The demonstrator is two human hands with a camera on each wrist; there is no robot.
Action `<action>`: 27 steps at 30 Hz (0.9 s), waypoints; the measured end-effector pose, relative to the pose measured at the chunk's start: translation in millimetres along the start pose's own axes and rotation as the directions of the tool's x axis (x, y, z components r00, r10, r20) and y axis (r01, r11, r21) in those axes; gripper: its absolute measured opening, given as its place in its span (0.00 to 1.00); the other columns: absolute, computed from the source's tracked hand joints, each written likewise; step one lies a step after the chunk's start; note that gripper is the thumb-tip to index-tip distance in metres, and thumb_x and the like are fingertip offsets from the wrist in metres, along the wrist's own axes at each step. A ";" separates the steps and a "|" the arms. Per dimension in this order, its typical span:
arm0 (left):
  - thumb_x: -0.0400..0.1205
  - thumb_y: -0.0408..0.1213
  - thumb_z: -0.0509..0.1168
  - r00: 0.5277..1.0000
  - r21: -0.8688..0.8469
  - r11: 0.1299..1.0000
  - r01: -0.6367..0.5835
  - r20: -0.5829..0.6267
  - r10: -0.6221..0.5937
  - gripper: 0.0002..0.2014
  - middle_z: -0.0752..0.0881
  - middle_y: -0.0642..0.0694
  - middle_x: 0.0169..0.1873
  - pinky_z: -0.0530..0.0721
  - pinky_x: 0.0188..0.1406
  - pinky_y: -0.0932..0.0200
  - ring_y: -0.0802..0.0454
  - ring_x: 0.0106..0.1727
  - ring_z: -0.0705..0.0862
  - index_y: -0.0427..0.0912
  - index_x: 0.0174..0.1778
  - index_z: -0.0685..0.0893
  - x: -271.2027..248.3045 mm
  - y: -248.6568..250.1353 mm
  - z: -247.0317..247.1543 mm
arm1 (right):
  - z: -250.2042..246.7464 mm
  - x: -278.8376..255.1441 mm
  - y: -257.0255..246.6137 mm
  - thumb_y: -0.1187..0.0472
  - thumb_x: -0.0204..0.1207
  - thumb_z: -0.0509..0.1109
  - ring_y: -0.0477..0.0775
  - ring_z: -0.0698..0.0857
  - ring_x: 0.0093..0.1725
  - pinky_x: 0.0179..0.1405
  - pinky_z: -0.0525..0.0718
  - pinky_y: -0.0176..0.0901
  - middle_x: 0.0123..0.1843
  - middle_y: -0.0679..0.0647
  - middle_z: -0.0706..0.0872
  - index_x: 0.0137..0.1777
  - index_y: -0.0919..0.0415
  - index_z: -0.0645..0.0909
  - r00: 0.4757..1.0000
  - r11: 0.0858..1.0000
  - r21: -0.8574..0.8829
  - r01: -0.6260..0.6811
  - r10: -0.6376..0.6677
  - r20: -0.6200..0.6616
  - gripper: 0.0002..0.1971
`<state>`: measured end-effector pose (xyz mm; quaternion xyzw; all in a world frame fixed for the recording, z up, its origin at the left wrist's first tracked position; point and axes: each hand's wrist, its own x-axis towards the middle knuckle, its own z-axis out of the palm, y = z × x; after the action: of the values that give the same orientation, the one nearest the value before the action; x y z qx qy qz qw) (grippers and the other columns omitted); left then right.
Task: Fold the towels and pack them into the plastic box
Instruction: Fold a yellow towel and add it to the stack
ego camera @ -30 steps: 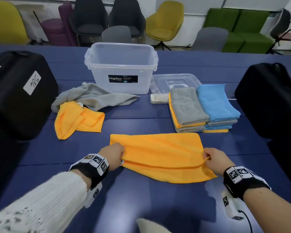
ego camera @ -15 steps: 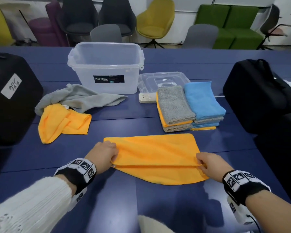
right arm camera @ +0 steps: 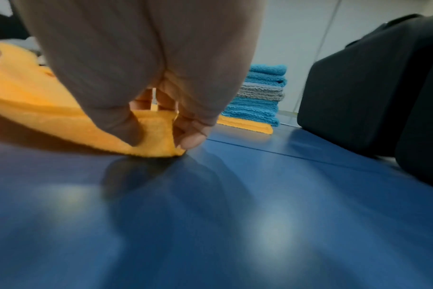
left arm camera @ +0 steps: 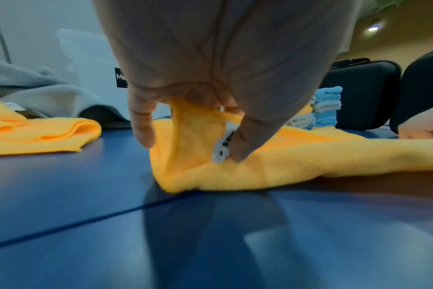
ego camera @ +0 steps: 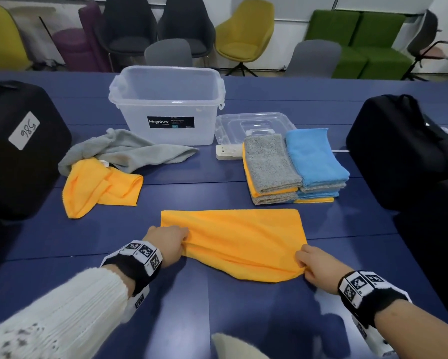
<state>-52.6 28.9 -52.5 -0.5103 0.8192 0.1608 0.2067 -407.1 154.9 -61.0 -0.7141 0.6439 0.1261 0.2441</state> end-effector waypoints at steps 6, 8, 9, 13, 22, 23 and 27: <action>0.78 0.35 0.59 0.995 -0.153 0.983 -0.100 -0.011 0.100 0.07 0.75 0.51 0.39 0.74 0.38 0.54 0.44 0.47 0.77 0.49 0.49 0.70 -12.4 25.2 -30.1 | -42.0 6.3 -36.6 0.61 0.78 0.62 0.53 0.73 0.48 0.47 0.66 0.45 0.39 0.47 0.77 0.44 0.46 0.72 0.927 0.985 0.169 -0.012 0.075 -0.368 0.07; 0.77 0.40 0.65 0.927 -0.330 0.871 -0.363 -0.224 0.301 0.10 0.78 0.51 0.47 0.80 0.47 0.52 0.46 0.51 0.81 0.51 0.50 0.71 -13.6 40.3 -30.9 | -65.1 7.7 -57.8 0.58 0.80 0.64 0.48 0.75 0.44 0.45 0.70 0.39 0.37 0.47 0.78 0.50 0.50 0.76 0.917 0.952 0.297 0.074 0.052 -0.396 0.02; 0.77 0.43 0.67 0.868 -0.380 0.791 -0.479 -0.337 0.364 0.11 0.79 0.52 0.51 0.79 0.54 0.55 0.50 0.55 0.80 0.50 0.52 0.73 -14.7 50.6 -32.1 | -75.3 8.2 -68.1 0.58 0.81 0.65 0.44 0.74 0.38 0.39 0.70 0.34 0.35 0.46 0.77 0.52 0.51 0.76 0.918 0.925 0.358 0.131 0.023 -0.397 0.02; 0.78 0.44 0.71 0.710 -0.445 0.595 -0.670 -0.618 0.338 0.17 0.77 0.55 0.58 0.68 0.57 0.79 0.63 0.59 0.76 0.48 0.61 0.77 -22.1 90.3 -46.8 | -109.3 12.0 -101.4 0.60 0.81 0.64 0.42 0.73 0.32 0.36 0.74 0.37 0.40 0.54 0.82 0.54 0.49 0.72 0.864 0.866 0.386 0.318 -0.097 -0.494 0.06; 0.73 0.38 0.70 0.701 -0.504 0.653 -0.565 -0.711 0.059 0.12 0.78 0.50 0.36 0.78 0.40 0.52 0.49 0.38 0.76 0.46 0.41 0.71 -20.0 84.9 -51.9 | -146.6 11.6 -123.4 0.62 0.81 0.66 0.41 0.72 0.32 0.33 0.69 0.32 0.31 0.46 0.75 0.48 0.53 0.77 0.764 0.803 0.373 0.465 -0.152 -0.627 0.03; 0.73 0.36 0.69 0.716 -0.514 0.650 -0.560 -0.695 0.066 0.11 0.78 0.50 0.37 0.78 0.40 0.53 0.50 0.37 0.76 0.46 0.42 0.72 -20.3 81.4 -50.9 | -150.2 10.8 -124.0 0.62 0.80 0.67 0.40 0.73 0.32 0.34 0.70 0.31 0.30 0.43 0.75 0.46 0.51 0.77 0.755 0.793 0.382 0.475 -0.144 -0.640 0.04; 0.74 0.34 0.62 0.756 -0.483 0.682 -0.549 -0.634 0.161 0.11 0.81 0.49 0.45 0.78 0.47 0.55 0.49 0.45 0.79 0.44 0.52 0.78 -19.1 67.0 -43.2 | -164.9 7.6 -122.4 0.62 0.79 0.69 0.39 0.75 0.33 0.37 0.71 0.33 0.31 0.34 0.78 0.42 0.47 0.78 0.734 0.787 0.382 0.485 -0.128 -0.667 0.08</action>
<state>-113.1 51.7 -2.1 -0.3947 0.8218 0.3186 -0.2596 -308.1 70.5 98.0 -0.7185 0.5627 -0.3382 0.2296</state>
